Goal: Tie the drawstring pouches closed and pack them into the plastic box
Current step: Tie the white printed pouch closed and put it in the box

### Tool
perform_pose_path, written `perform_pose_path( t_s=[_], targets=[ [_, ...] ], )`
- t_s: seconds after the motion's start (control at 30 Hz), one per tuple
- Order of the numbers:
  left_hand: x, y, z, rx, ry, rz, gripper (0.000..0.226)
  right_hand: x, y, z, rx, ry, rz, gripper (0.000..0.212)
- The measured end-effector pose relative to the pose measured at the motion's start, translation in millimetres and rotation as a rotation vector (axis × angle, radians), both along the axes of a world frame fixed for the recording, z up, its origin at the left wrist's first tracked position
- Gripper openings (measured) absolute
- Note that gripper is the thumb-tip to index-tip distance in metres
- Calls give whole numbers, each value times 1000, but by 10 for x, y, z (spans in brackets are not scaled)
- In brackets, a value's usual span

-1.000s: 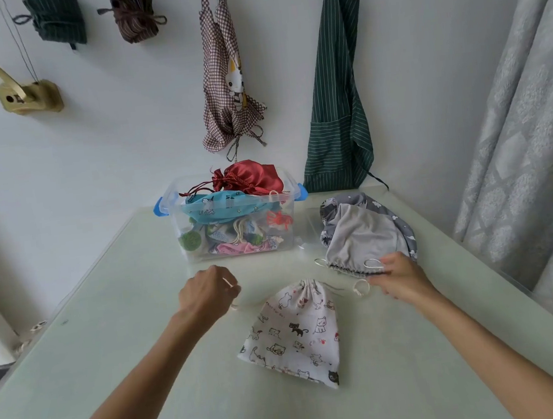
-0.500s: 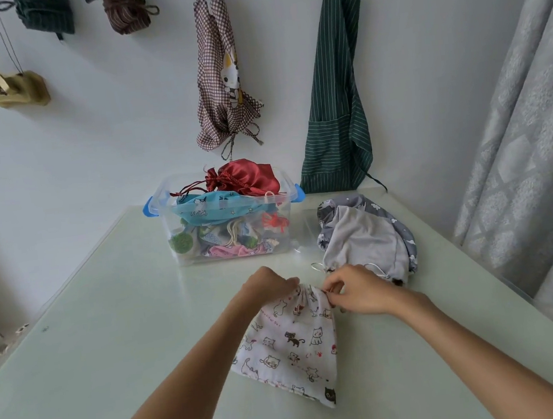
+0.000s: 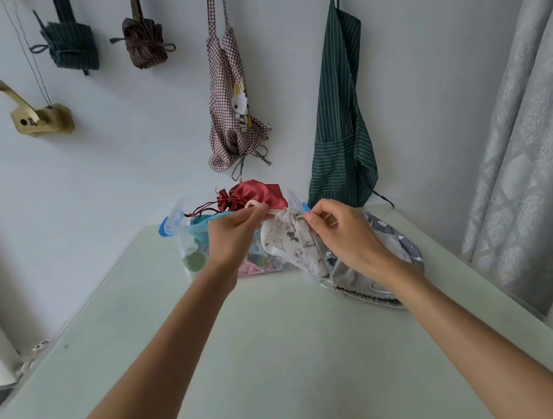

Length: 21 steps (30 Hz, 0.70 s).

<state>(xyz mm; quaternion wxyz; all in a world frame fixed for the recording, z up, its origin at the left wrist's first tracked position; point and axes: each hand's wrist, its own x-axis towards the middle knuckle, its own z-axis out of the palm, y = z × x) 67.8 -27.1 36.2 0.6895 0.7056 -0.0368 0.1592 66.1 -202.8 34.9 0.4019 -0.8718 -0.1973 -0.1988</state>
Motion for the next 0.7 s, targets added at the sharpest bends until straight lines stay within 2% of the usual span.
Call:
perform_pose_path(
  t_s=[0.1, 0.17, 0.33, 0.53, 0.6, 0.7],
  targets=[
    [-56, 74, -275, 56, 47, 47, 14, 23, 53, -265, -102, -43, -31, 21],
    [-115, 124, -614, 87, 127, 106, 19, 6, 79, -571, -175, -12, -64, 20],
    [-275, 209, -1195, -35, 303, 128, 22, -78, 181, -1145, -197, 150, -65, 19],
    [-129, 281, -1205, 105, 334, 88, 14, 38, 167, -1146, -162, 350, -6, 32],
    [-34, 315, -1144, 135, 334, 61, 13, 70, 184, -1090, -109, 375, 41, 30],
    [121, 306, -1094, 134, 234, 53, 15, 121, 217, -1052, -42, 431, 113, 24]
  ],
)
